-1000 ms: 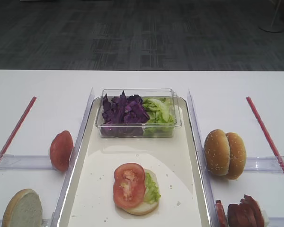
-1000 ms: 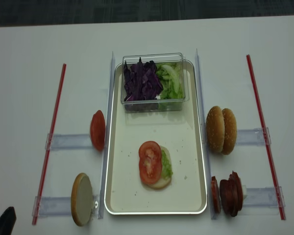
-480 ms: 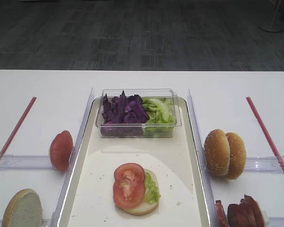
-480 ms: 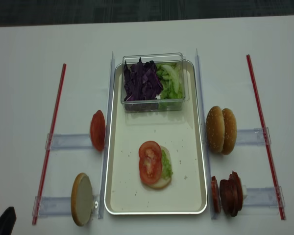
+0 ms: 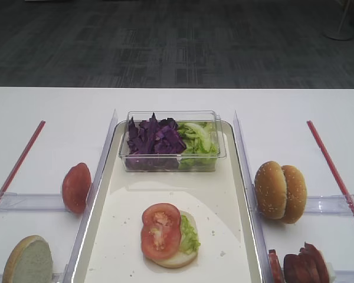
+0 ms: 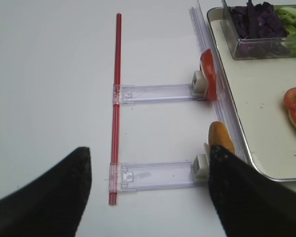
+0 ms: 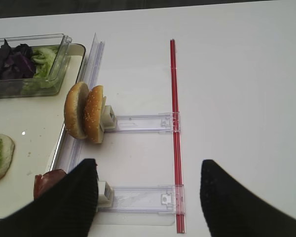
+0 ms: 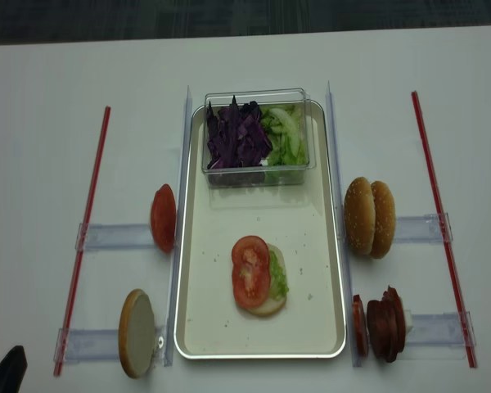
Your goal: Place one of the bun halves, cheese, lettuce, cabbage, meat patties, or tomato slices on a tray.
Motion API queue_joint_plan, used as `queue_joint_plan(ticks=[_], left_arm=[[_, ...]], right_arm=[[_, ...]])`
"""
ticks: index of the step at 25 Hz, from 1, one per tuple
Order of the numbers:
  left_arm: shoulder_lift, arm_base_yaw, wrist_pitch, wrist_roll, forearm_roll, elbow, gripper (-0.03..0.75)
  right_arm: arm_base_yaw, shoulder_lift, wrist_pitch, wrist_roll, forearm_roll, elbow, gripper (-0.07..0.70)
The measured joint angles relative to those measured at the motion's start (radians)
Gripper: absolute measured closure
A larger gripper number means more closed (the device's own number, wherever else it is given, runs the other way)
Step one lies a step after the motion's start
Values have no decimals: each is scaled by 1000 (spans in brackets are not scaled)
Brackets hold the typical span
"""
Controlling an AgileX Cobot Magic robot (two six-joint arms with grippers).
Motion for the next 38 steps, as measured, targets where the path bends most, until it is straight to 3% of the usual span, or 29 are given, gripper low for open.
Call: queue_joint_plan(ticks=[38], left_arm=[[0,0,0,0,0,0,240]], right_arm=[[0,0,0,0,0,0,153]])
